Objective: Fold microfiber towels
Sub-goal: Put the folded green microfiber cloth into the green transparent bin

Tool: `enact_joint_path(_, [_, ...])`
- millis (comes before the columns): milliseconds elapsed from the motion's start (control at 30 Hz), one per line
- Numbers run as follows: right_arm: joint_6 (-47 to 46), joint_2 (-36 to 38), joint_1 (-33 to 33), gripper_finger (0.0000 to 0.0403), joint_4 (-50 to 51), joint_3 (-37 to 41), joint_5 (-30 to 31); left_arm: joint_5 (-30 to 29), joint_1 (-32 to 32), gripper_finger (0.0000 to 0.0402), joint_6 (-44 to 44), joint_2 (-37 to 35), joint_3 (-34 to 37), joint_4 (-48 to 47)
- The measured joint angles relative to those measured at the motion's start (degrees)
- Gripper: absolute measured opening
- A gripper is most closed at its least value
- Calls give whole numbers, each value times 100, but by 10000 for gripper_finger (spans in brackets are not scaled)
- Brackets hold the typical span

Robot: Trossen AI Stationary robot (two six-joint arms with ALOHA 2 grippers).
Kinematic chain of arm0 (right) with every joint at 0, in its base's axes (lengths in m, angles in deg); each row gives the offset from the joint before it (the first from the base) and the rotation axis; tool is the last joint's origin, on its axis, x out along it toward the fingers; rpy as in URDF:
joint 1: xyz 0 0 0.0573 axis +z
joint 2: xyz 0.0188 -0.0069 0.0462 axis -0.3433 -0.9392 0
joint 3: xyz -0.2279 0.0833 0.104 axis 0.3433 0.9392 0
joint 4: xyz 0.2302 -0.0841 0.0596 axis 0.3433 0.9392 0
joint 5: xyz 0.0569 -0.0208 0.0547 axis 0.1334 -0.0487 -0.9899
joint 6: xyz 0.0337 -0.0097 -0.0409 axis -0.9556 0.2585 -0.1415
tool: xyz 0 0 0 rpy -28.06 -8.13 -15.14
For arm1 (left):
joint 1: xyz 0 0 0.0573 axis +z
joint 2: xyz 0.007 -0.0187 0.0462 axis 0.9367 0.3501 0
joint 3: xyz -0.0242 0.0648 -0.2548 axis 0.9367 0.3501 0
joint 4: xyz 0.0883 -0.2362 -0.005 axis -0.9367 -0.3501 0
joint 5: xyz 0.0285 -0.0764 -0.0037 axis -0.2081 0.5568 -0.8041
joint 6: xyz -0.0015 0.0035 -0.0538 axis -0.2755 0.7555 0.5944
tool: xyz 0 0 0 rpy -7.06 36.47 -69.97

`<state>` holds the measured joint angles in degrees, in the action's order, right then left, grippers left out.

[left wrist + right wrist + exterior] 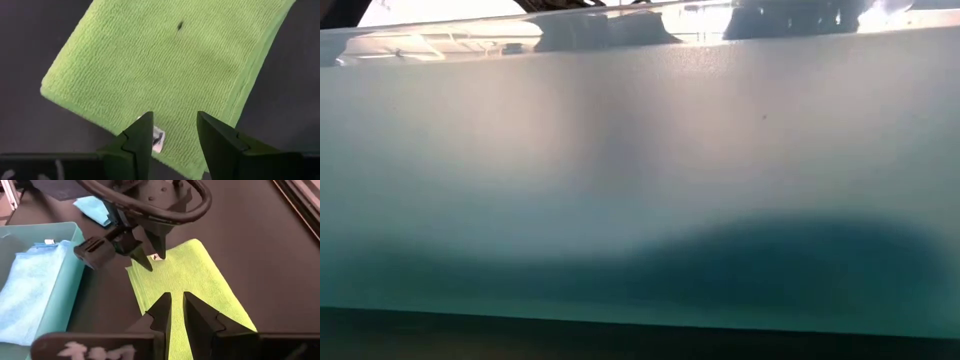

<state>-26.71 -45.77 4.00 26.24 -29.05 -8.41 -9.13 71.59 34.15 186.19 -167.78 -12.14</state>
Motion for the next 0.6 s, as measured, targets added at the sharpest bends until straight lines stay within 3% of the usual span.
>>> enact_joint_path(433, [-2,321,0,38,-12,2,9,-127,-42,150,310,84,383,206])
enact_joint_path(600, [-2,321,0,38,-10,2,15,118,-39,110,434,73,692,429])
